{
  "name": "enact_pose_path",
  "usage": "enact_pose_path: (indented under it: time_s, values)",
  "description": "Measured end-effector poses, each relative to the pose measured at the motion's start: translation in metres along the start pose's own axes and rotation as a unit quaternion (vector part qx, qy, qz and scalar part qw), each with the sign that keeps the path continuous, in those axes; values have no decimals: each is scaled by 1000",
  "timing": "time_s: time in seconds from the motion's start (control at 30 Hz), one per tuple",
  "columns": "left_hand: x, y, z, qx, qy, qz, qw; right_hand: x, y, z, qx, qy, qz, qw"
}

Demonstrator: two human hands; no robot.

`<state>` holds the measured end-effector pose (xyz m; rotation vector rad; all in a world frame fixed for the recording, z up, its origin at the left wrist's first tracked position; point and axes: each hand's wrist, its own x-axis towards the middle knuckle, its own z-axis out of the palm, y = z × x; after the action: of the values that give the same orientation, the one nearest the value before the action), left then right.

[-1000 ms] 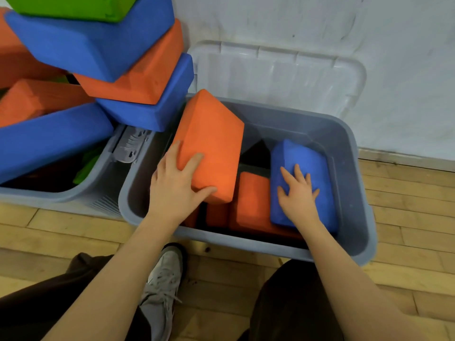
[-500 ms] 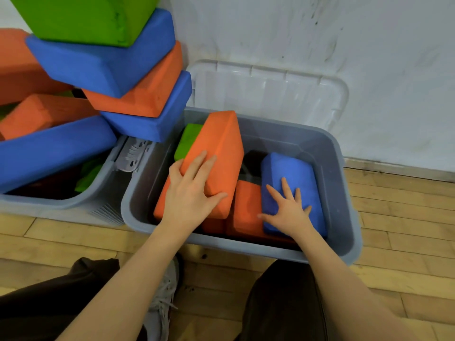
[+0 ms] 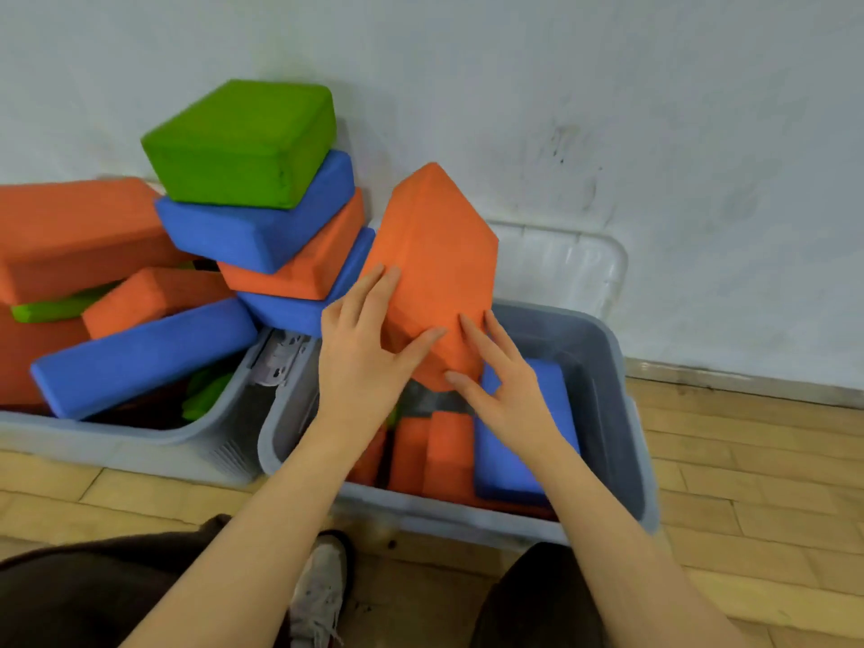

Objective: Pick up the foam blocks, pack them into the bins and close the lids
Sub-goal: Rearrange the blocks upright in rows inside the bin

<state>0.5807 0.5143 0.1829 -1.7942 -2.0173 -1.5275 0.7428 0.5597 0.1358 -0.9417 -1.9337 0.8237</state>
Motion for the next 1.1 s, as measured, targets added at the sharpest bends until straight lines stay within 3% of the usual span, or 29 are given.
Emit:
enact_pose_path:
  time_s: [0.23,0.47,0.6,0.73,0.83,0.93,1.1]
  values:
    - [81,27,-60,27,32,100,994,76,-80,-16,-14,105,-124,987]
    - [138,-3,-125,-1,107,63,992,156,-153,32,-18,154,-237,959]
    - [169,-36,-144,-38,116,34,992,194,-173,75,1,186,-235,954]
    - [194,-71,-146,-39,117,20,992,224,-171,105,6,168,-232,958]
    - [204,-98,-141,64,79,-7,995,243,-161,119,-49,122,-210,969]
    - [199,-112,-133,201,76,-31,976,248,-149,124,-105,83,-214,968]
    - [186,-89,-121,246,134,106,954,227,-141,109,-97,96,-220,966]
